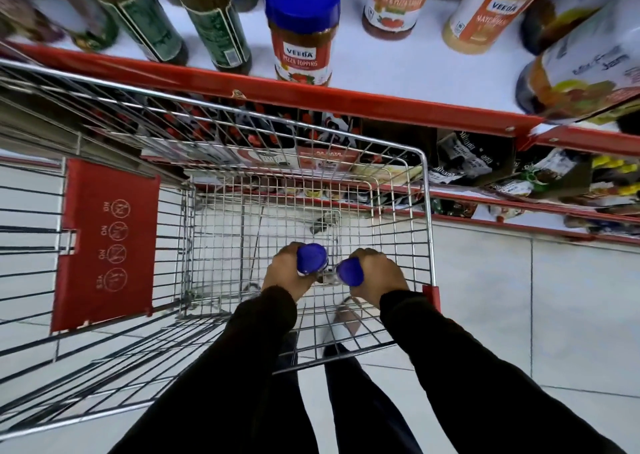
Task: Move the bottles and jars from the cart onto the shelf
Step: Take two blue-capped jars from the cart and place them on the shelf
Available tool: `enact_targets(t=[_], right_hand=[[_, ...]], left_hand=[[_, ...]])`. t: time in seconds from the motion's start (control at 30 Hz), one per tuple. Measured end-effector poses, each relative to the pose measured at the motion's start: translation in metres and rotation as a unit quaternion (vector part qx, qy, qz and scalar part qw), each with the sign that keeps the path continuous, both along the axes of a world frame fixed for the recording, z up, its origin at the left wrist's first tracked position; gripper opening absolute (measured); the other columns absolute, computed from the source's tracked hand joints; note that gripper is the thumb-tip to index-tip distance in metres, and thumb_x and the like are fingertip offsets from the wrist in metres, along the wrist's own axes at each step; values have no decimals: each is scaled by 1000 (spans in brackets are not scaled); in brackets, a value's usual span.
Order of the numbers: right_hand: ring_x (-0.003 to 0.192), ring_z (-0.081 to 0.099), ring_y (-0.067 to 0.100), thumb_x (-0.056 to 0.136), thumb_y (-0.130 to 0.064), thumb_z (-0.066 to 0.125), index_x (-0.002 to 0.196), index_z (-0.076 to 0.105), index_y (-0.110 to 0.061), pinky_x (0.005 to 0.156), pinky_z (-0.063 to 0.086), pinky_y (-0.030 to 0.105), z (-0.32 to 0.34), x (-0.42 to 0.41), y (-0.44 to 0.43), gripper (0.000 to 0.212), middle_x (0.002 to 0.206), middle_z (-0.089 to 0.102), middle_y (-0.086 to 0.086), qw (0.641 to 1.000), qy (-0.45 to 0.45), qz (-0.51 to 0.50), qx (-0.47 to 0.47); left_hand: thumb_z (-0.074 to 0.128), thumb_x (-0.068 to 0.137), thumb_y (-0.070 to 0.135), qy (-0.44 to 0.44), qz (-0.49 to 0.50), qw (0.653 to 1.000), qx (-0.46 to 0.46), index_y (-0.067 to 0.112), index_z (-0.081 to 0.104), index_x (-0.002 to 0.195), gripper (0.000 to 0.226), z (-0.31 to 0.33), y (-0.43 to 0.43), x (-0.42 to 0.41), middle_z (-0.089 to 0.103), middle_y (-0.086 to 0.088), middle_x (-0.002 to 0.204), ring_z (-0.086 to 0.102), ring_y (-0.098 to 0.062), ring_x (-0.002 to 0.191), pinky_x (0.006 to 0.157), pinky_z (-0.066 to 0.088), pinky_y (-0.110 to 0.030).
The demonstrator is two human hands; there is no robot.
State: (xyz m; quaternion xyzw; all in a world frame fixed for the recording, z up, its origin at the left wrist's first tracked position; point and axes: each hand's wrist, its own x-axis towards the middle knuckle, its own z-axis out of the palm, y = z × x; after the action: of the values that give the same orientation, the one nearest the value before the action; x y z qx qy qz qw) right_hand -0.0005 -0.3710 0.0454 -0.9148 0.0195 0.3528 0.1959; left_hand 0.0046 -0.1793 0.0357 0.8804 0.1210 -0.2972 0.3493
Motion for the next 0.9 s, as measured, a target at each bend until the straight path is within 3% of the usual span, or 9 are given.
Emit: enact_targets(t=[0.17, 0.37, 0.47, 0.53, 0.63, 0.73, 0.83, 0.9], right_hand=[[100, 67, 29, 65, -31, 92, 116, 66, -17, 83, 58, 35, 53, 0, -13, 58, 113, 72, 6, 991, -63, -94, 74], [96, 68, 17, 64, -68, 84, 116, 65, -28, 85, 62, 35, 117, 5, -23, 69, 110, 71, -5, 973, -135, -132, 134], [98, 67, 18, 64, -60, 90, 114, 67, -24, 90, 59, 31, 149, 10, -32, 66, 111, 69, -2, 960, -175, -139, 170], [102, 67, 20, 64, -50, 93, 117, 67, -19, 95, 58, 34, 169, 12, -41, 67, 114, 67, 0, 952, -198, -142, 184], [102, 68, 22, 64, -42, 94, 118, 67, -17, 93, 58, 38, 193, 16, -53, 65, 115, 70, 4, 936, -243, -157, 202], [98, 69, 19, 64, -42, 94, 114, 67, -20, 89, 58, 33, 217, 21, -64, 61, 110, 73, 3, 913, -286, -187, 221], [90, 69, 15, 62, -39, 94, 108, 69, -23, 87, 55, 28, 240, 32, -76, 55, 100, 74, 0, 884, -333, -219, 243], [86, 69, 11, 63, -32, 94, 108, 69, -20, 86, 56, 24, 253, 43, -85, 52, 98, 74, 0, 869, -356, -232, 253]], left_hand=[[85, 69, 24, -38, 68, 997, -30, 12, 62, 123, 60, 53, 9, -3, 65, 0, 101, 60, -18, 96, 85, 44, -19], [89, 66, 23, -94, 105, 987, -72, 8, 60, 122, 64, 119, 7, -4, 58, 2, 107, 59, -18, 102, 91, 52, -28], [89, 66, 20, -105, 137, 978, -113, 9, 58, 124, 68, 147, 4, -2, 56, 0, 114, 56, -20, 113, 100, 53, -42], [89, 66, 20, -125, 138, 973, -134, 10, 58, 122, 65, 166, 1, 0, 57, -4, 119, 56, -23, 117, 102, 52, -44], [89, 65, 20, -171, 146, 962, -153, 18, 57, 112, 57, 192, -8, 8, 59, -3, 113, 58, -23, 113, 102, 50, -40], [91, 61, 31, -224, 146, 950, -161, 25, 58, 110, 59, 218, -21, 21, 65, -2, 111, 63, -20, 106, 100, 52, -34], [92, 61, 28, -254, 155, 940, -167, 11, 67, 116, 63, 236, -36, 42, 74, -6, 107, 69, -19, 99, 91, 55, -16], [92, 60, 31, -272, 155, 934, -173, 11, 67, 120, 68, 251, -49, 58, 75, -5, 105, 70, -18, 98, 91, 57, -22]])
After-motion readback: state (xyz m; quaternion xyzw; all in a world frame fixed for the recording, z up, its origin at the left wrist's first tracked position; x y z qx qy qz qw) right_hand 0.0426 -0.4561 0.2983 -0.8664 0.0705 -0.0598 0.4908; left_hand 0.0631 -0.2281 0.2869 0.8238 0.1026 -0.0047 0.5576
